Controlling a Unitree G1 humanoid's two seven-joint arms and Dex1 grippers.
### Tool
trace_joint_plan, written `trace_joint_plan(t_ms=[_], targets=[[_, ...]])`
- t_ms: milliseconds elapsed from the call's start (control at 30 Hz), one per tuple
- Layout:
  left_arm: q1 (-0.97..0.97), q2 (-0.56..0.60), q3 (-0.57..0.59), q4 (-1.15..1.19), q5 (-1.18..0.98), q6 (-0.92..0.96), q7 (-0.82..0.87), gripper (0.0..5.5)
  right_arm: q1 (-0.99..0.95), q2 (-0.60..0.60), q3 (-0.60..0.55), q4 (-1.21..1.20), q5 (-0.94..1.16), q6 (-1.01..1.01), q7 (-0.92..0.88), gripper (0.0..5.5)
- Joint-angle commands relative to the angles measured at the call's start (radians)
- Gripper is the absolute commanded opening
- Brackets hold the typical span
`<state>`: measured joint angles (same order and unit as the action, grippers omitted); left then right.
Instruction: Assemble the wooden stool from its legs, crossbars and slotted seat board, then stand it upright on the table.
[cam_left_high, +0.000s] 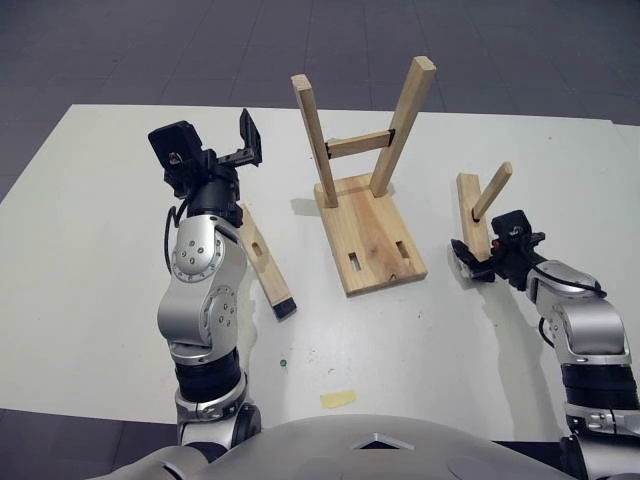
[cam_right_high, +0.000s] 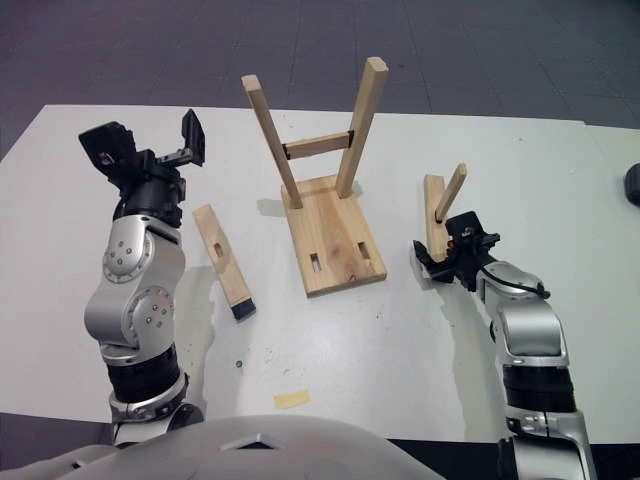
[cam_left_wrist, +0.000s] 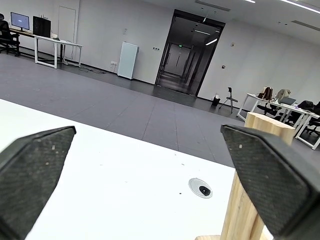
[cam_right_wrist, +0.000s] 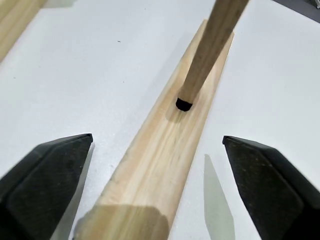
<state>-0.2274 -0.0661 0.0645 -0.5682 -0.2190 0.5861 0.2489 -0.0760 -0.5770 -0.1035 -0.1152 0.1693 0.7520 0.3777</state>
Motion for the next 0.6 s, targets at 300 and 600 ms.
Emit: trace_joint_plan(t_ms=[300,600], targets=[[-0.041,-0.021,0.005,0.003,-0.025,0.068,0.001,5.4,-0.154,-0.075,0.073,0.045,0.068,0.445,0.114,2.97],[-0.066,-0.013,0.027,0.013,-0.027,0.091,-0.006,5.4,-0.226,-0.066,0.061,0.099,0.059,0.434,0.092,2.05]])
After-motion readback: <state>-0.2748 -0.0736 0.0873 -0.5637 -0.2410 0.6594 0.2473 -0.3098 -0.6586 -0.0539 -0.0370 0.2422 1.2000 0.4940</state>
